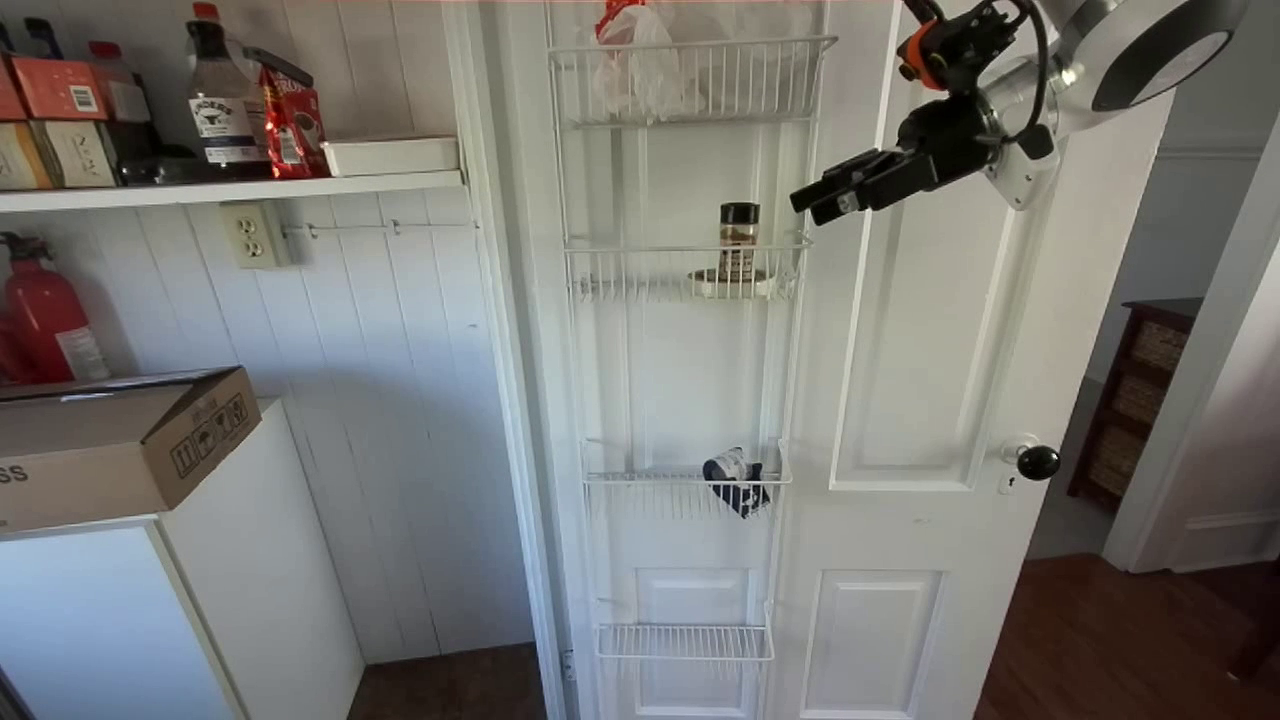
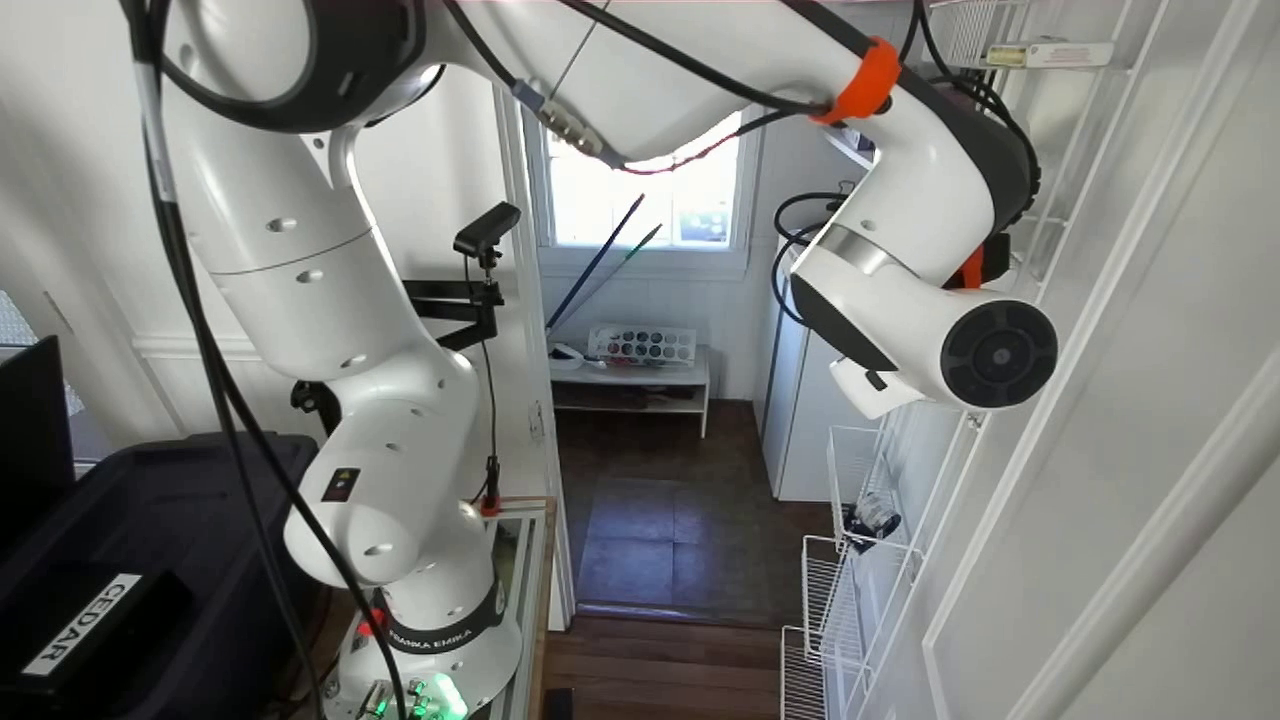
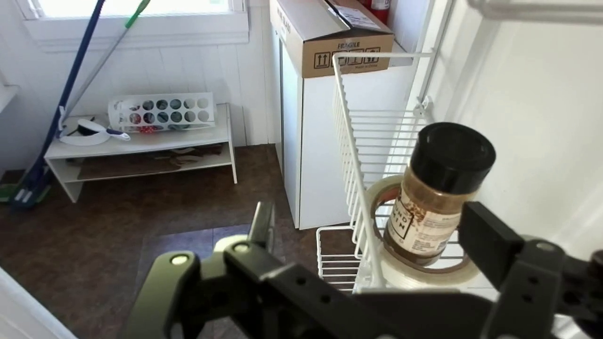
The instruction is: Move the spice bottle to the lower shelf
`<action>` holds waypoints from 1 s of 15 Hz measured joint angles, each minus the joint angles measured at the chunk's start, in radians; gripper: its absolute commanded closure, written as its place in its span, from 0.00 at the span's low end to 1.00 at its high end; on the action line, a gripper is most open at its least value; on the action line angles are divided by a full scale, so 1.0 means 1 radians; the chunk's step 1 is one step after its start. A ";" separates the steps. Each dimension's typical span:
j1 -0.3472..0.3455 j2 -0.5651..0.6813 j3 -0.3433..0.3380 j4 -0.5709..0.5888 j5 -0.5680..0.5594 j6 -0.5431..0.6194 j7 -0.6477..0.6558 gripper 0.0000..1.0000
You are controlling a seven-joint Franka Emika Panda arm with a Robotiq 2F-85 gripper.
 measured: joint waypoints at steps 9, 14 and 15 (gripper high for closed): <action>0.024 0.015 0.037 -0.041 0.207 0.054 -0.077 0.00; 0.043 0.034 0.054 -0.043 0.377 0.106 -0.181 0.00; 0.044 0.036 0.054 -0.043 0.405 0.112 -0.209 0.00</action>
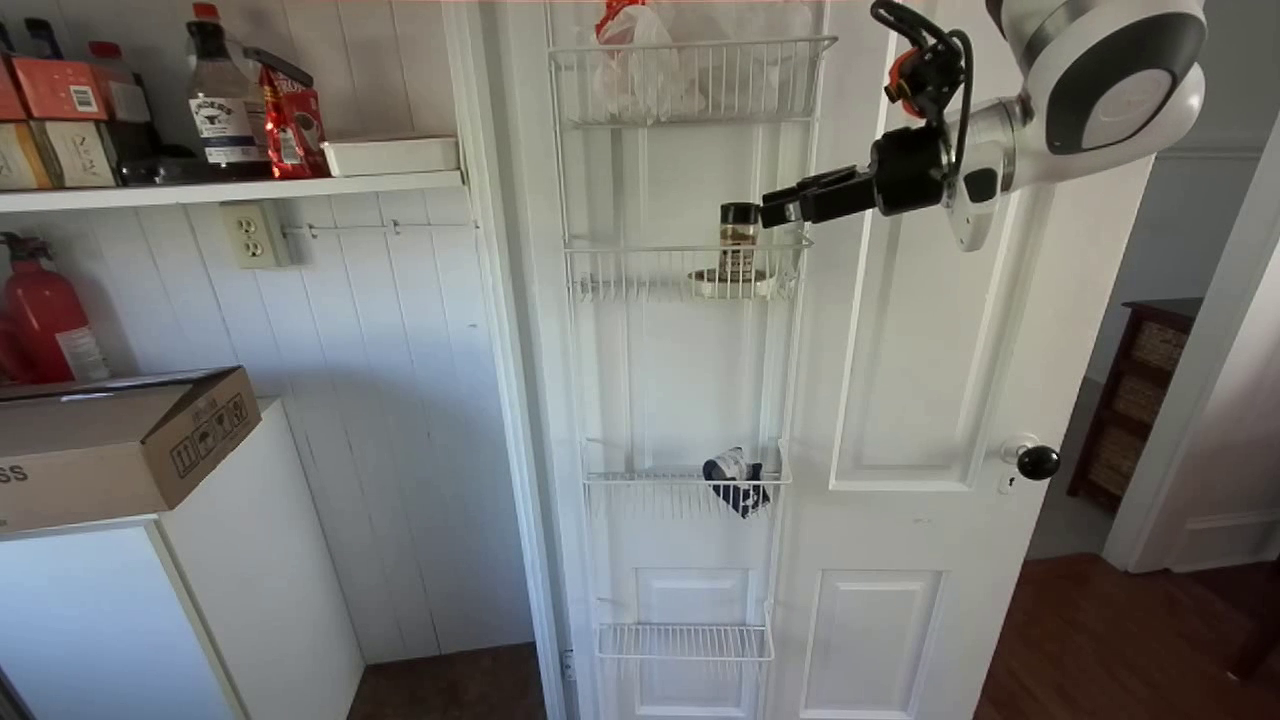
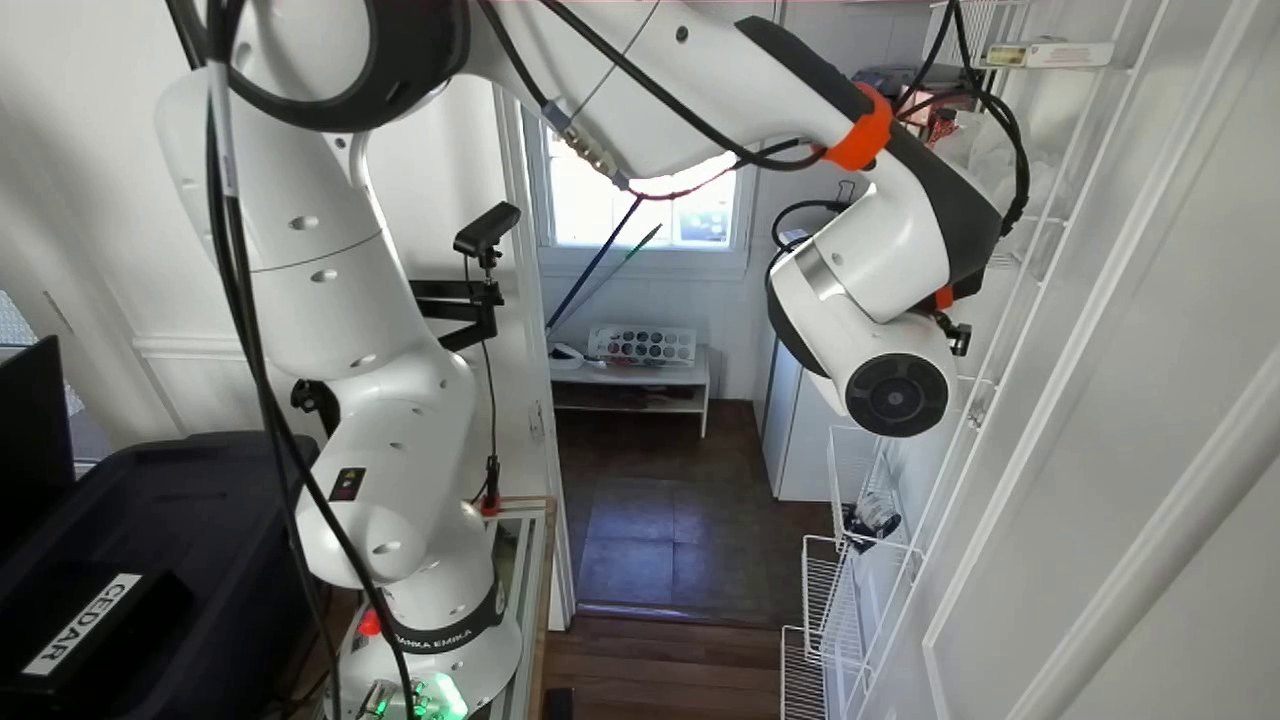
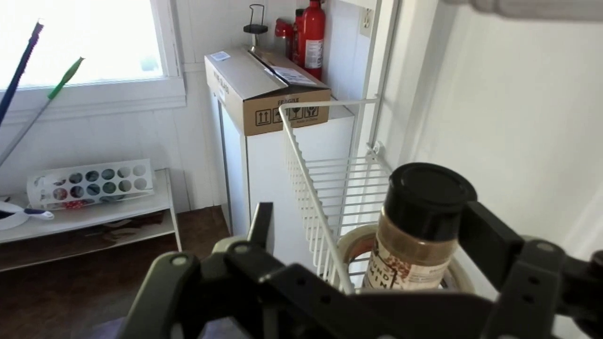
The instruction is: Move the spice bottle to the lower shelf
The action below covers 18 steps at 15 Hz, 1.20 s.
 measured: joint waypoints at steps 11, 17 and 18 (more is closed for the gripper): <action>0.023 0.034 0.019 0.012 0.161 0.084 -0.137 0.00; 0.035 0.069 0.029 0.040 0.204 0.100 -0.172 0.48; 0.035 0.076 0.029 0.045 0.207 0.102 -0.177 0.56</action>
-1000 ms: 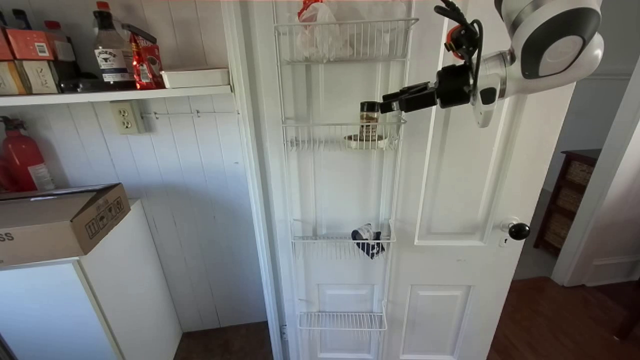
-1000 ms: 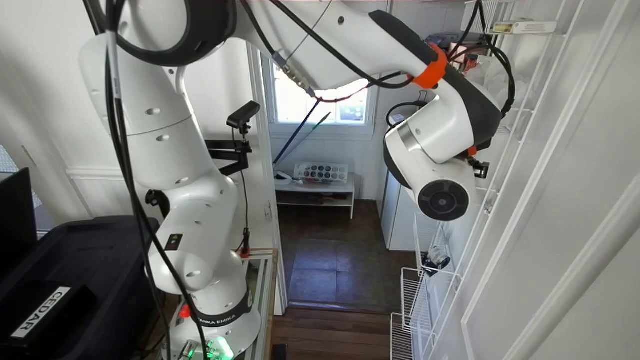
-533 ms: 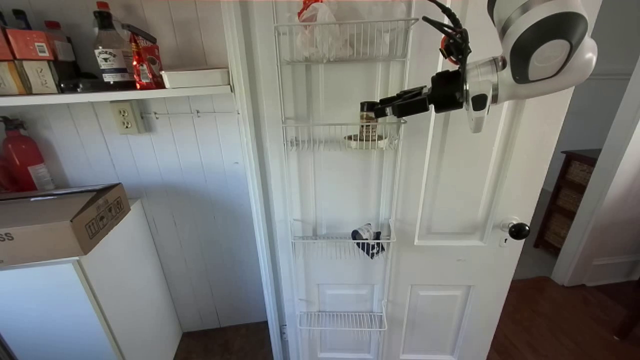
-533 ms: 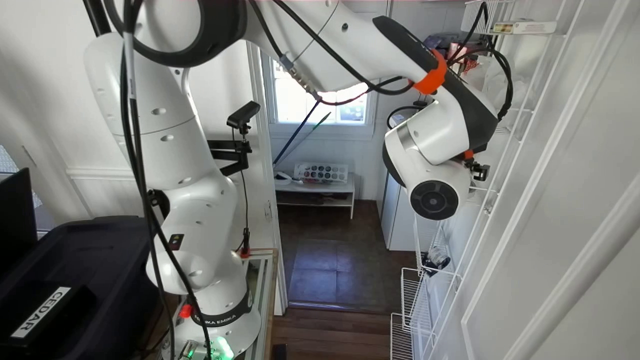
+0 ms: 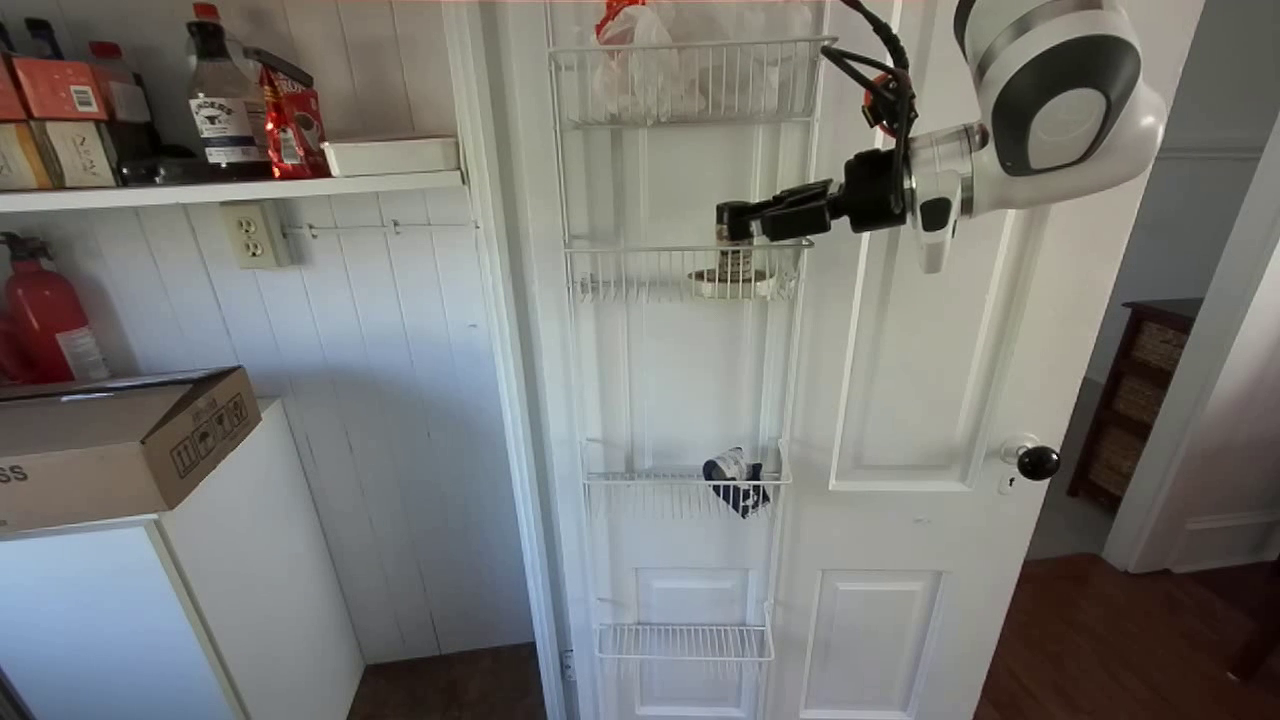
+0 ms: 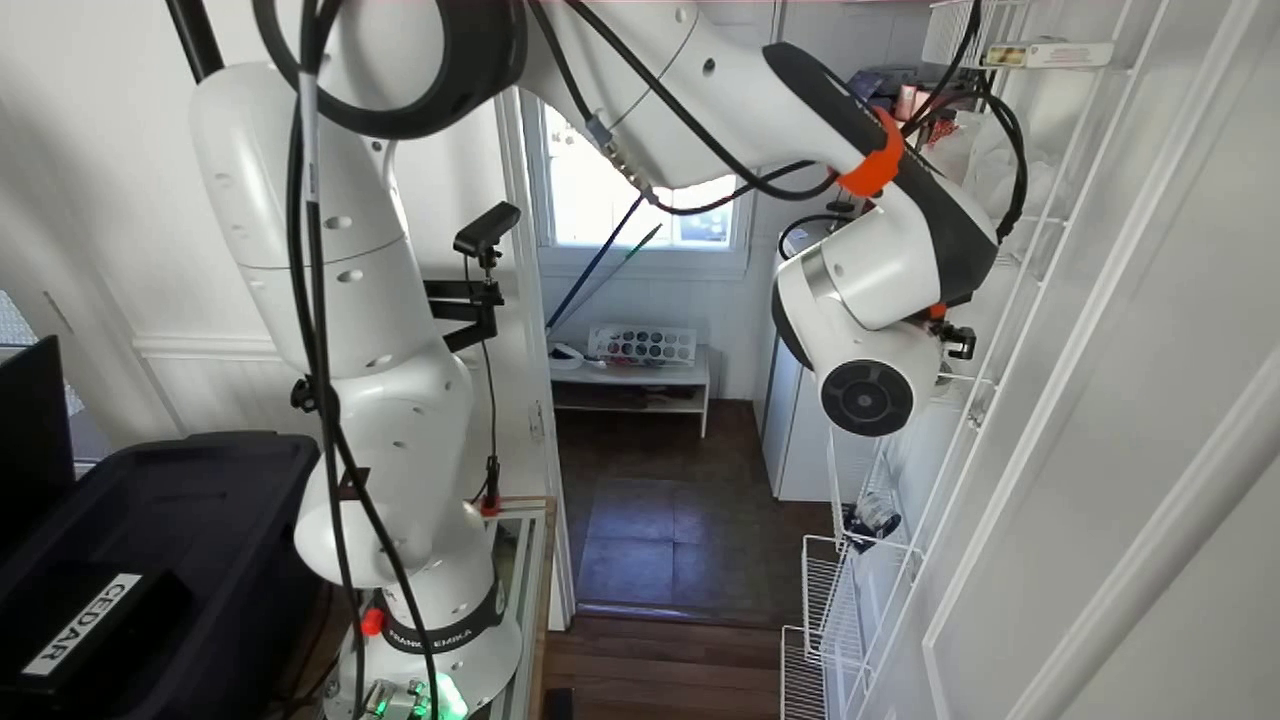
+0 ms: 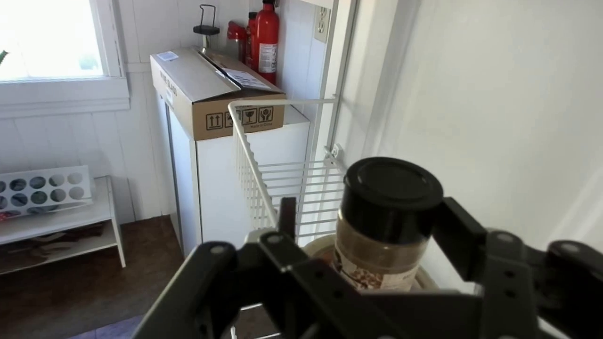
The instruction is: Move the spice bottle to the lower shelf
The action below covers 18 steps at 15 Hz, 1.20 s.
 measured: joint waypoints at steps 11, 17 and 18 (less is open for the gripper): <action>0.000 0.036 -0.002 0.047 -0.001 0.010 -0.010 0.75; -0.029 0.016 -0.058 0.048 -0.182 -0.205 0.041 0.75; -0.038 0.015 -0.069 0.048 -0.218 -0.245 0.048 0.75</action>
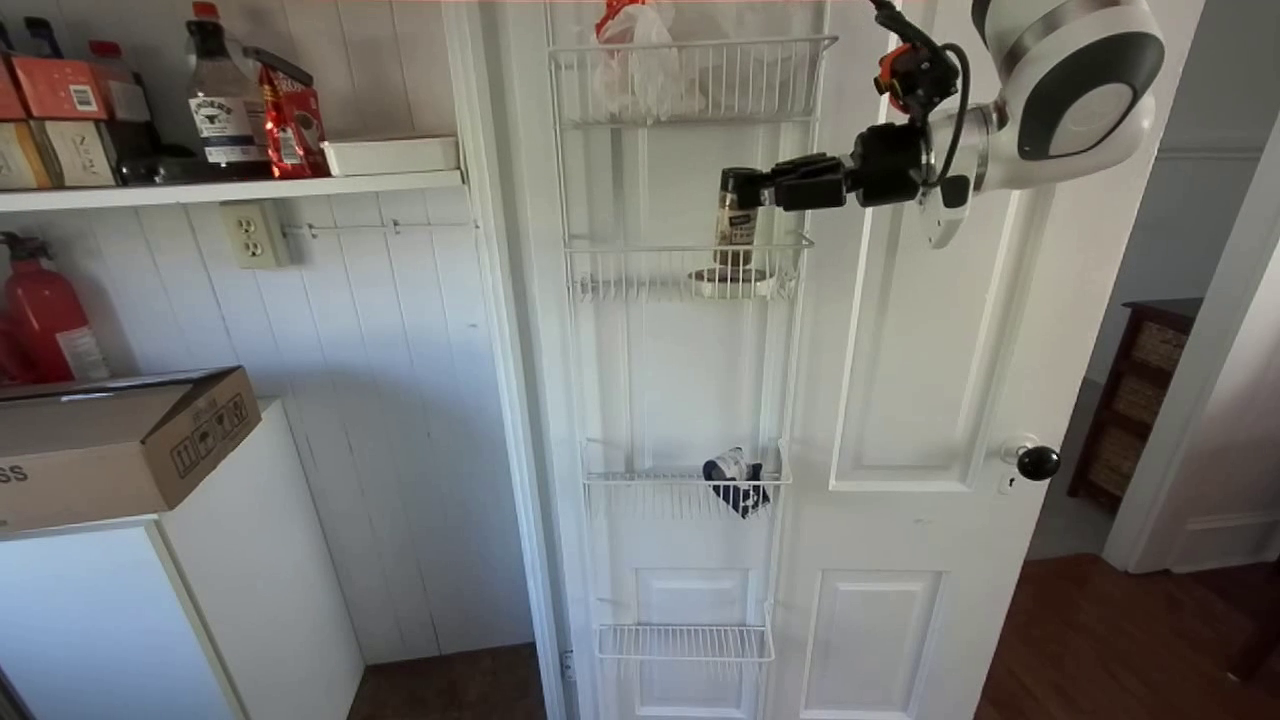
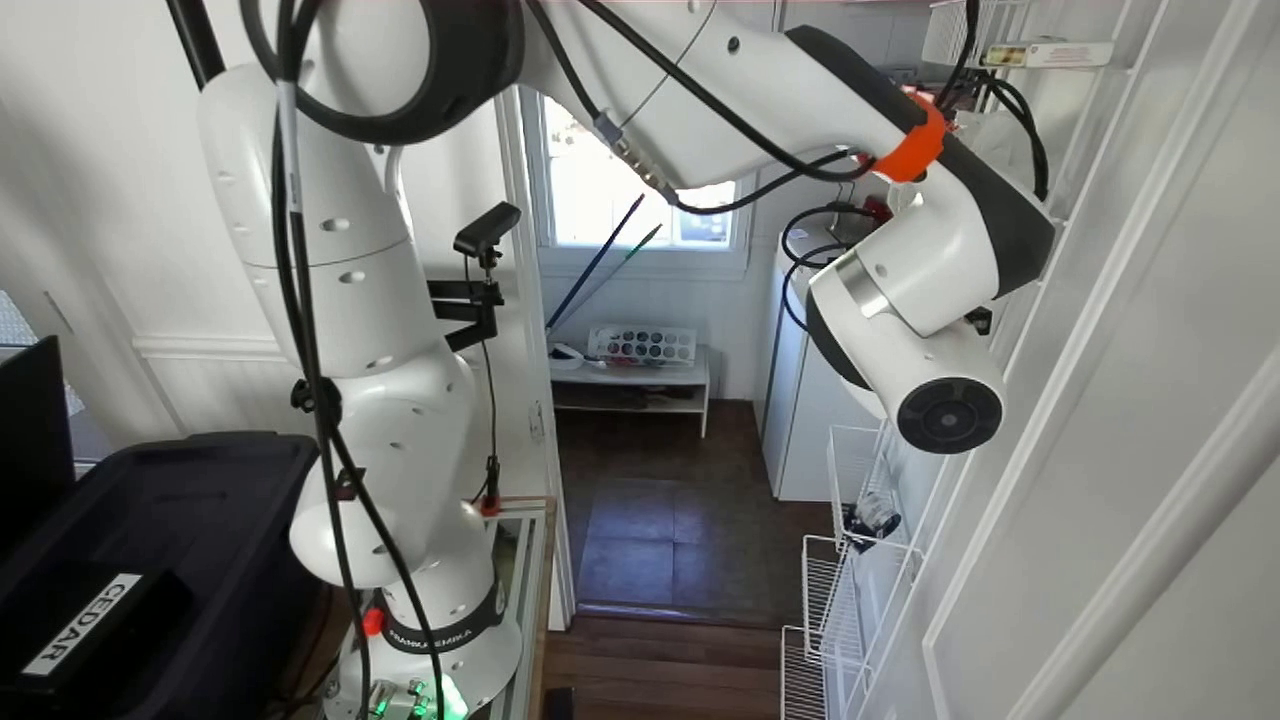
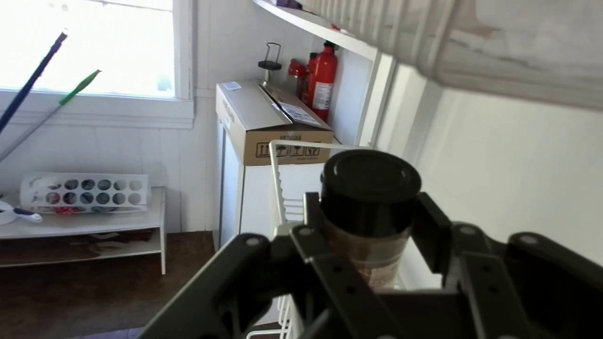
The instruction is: Move the spice bottle to the lower shelf
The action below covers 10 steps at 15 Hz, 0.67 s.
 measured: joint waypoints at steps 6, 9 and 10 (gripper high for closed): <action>-0.048 0.000 -0.058 0.015 -0.097 -0.241 0.043 0.75; -0.061 0.000 -0.073 0.021 -0.122 -0.339 0.074 0.75; -0.061 0.000 -0.076 0.022 -0.143 -0.351 0.087 0.75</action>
